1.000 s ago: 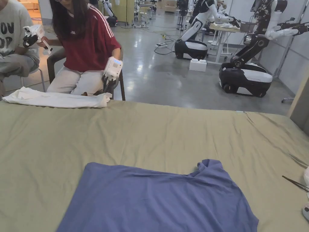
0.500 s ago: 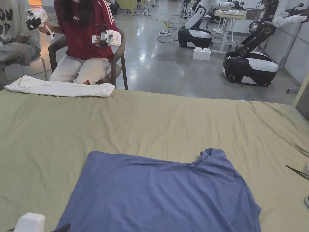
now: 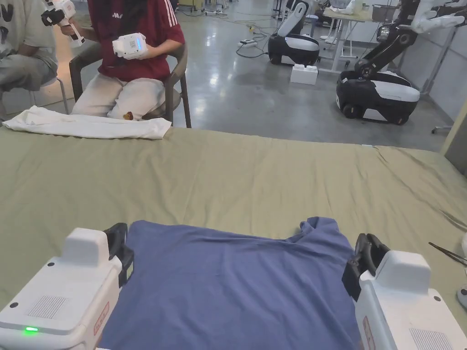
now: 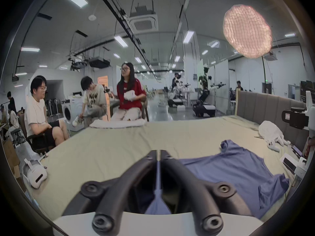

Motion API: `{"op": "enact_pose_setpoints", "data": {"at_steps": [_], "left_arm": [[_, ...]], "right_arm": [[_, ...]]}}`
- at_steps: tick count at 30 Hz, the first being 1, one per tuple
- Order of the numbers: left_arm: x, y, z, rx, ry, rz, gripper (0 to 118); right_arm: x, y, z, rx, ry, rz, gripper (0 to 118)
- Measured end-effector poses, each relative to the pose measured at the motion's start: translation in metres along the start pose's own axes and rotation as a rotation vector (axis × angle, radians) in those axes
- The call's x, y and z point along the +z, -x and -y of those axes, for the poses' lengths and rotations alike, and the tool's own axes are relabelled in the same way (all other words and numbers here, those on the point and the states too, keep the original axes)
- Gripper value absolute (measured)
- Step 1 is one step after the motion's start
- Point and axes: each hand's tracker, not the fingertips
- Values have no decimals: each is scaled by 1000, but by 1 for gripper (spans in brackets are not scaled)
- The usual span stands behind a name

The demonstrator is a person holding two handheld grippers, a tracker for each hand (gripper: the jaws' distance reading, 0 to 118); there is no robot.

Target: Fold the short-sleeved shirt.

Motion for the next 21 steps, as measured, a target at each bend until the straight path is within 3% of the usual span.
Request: {"op": "enact_pose_setpoints", "data": {"at_steps": [7, 14, 16, 18, 19, 21], "left_arm": [[19, 9, -9, -6, -15, 0, 0], [24, 62, 34, 11, 324, 17, 3], [28, 76, 53, 52, 425, 28, 20], [27, 89, 70, 106, 535, 32, 58], [28, 94, 79, 129, 582, 40, 58], [29, 100, 95, 160, 680, 34, 70]], "right_arm": [[7, 11, -2, 37, -56, -16, 0], [3, 11, 14, 34, 17, -34, 0], [2, 12, 20, 38, 43, -40, 0], [1, 12, 26, 44, 61, -45, 0], [1, 12, 28, 48, 72, -48, 0], [1, 12, 33, 55, 90, -48, 0]]}}
